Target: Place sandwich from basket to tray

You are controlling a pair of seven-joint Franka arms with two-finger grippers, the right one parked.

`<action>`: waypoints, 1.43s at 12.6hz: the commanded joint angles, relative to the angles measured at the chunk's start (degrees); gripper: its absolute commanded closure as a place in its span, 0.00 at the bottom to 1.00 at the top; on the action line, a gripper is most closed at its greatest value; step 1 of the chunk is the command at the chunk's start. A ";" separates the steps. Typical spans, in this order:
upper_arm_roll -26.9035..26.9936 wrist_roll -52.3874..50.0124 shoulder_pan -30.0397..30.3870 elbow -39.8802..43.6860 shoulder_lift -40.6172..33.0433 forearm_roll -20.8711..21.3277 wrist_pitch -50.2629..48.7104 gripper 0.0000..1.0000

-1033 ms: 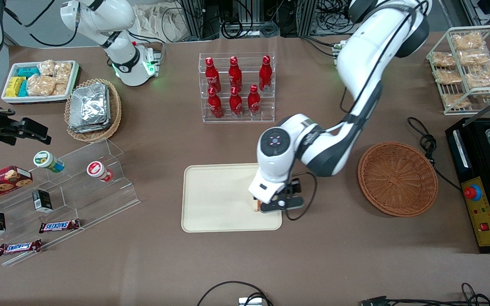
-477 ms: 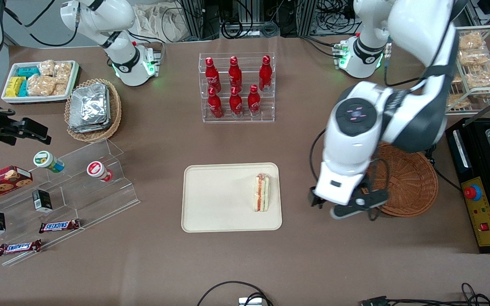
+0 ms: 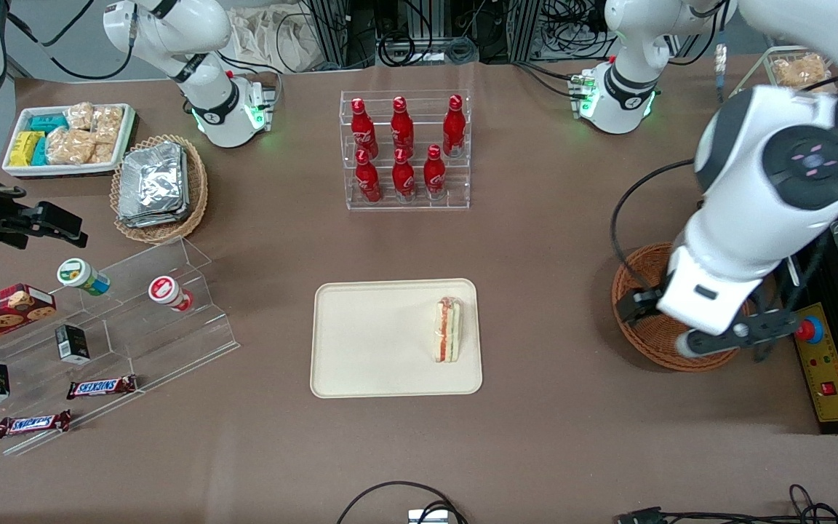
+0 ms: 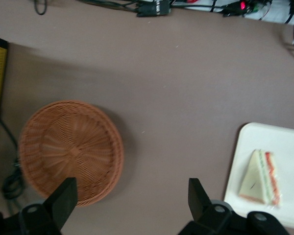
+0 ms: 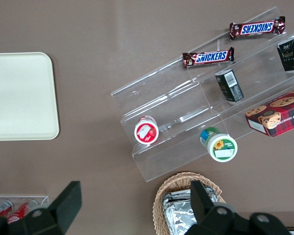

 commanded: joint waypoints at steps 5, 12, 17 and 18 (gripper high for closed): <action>0.22 11.21 4.70 -2.02 -5.96 -5.03 -5.15 0.00; 11.63 23.35 3.31 -12.28 -18.25 -11.38 -4.28 0.00; 15.95 31.88 2.07 -18.80 -25.12 -12.69 -4.54 0.00; 16.04 31.88 2.25 -19.42 -25.91 -12.69 -4.71 0.00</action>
